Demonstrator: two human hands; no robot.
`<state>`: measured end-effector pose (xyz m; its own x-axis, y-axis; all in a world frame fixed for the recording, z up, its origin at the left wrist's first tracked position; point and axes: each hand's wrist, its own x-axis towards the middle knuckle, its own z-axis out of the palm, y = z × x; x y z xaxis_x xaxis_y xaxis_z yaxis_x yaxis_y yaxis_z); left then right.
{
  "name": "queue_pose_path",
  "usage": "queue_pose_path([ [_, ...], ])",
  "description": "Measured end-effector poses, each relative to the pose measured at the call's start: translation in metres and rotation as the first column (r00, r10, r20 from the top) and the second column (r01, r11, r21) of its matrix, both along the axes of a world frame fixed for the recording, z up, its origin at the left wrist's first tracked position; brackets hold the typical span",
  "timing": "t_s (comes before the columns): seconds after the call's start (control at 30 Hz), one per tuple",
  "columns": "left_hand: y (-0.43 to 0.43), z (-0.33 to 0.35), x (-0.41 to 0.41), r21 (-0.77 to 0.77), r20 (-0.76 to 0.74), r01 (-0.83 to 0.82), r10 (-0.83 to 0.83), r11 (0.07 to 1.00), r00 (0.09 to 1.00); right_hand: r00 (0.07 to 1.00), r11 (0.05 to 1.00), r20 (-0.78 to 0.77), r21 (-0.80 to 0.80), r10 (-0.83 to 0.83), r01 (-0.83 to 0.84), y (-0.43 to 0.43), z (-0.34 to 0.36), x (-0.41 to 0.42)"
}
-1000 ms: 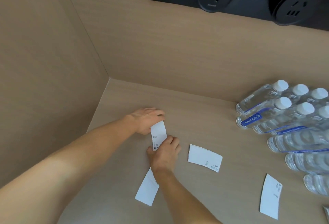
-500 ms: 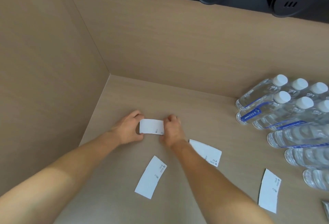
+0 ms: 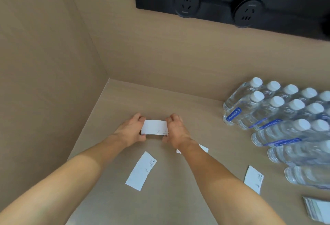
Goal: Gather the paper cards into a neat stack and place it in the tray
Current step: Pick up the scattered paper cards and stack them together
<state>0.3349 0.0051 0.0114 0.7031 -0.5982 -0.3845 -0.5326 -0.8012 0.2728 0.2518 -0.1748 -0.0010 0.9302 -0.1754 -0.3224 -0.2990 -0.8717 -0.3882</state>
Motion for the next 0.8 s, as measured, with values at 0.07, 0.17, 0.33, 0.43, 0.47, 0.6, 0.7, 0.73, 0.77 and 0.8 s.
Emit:
queue_pose_path([
  [0.07,-0.011,0.005,-0.009,-0.006,0.002,0.022,-0.022,1.000,1.000,0.998,0.998,0.033,0.040,-0.045,0.044,-0.013,0.004,-0.018],
  [0.17,-0.031,0.010,-0.025,-0.037,0.006,0.066,-0.066,0.997,0.998,0.992,0.995,0.097,0.065,-0.080,0.074,-0.036,0.010,-0.048],
  [0.33,-0.060,0.010,-0.052,-0.088,0.020,0.174,-0.173,0.981,0.985,0.983,0.987,0.110,0.084,-0.147,0.138,-0.070,0.012,-0.093],
  [0.43,-0.074,0.009,-0.065,-0.094,0.029,0.226,-0.224,0.970,0.974,0.982,0.985,0.096,0.086,-0.161,0.153,-0.084,0.010,-0.113],
  [0.47,-0.078,0.009,-0.068,-0.093,0.030,0.239,-0.238,0.966,0.971,0.982,0.983,0.093,0.091,-0.167,0.159,-0.087,0.008,-0.119],
  [0.6,-0.091,0.007,-0.077,-0.054,0.067,0.304,-0.300,0.951,0.952,0.975,0.978,0.101,0.091,-0.198,0.189,-0.093,0.002,-0.135],
  [0.7,-0.096,0.004,-0.080,-0.038,0.094,0.323,-0.319,0.946,0.943,0.971,0.974,0.105,0.099,-0.216,0.206,-0.093,-0.004,-0.140],
  [0.73,-0.098,0.003,-0.081,-0.034,0.097,0.329,-0.324,0.944,0.941,0.969,0.972,0.104,0.099,-0.222,0.212,-0.093,-0.007,-0.141],
  [0.77,-0.099,0.000,-0.082,-0.027,0.094,0.336,-0.333,0.941,0.938,0.968,0.971,0.103,0.099,-0.229,0.219,-0.093,-0.009,-0.141],
  [0.8,-0.099,-0.003,-0.082,-0.020,0.089,0.343,-0.340,0.939,0.936,0.967,0.969,0.101,0.100,-0.235,0.226,-0.092,-0.012,-0.142],
])
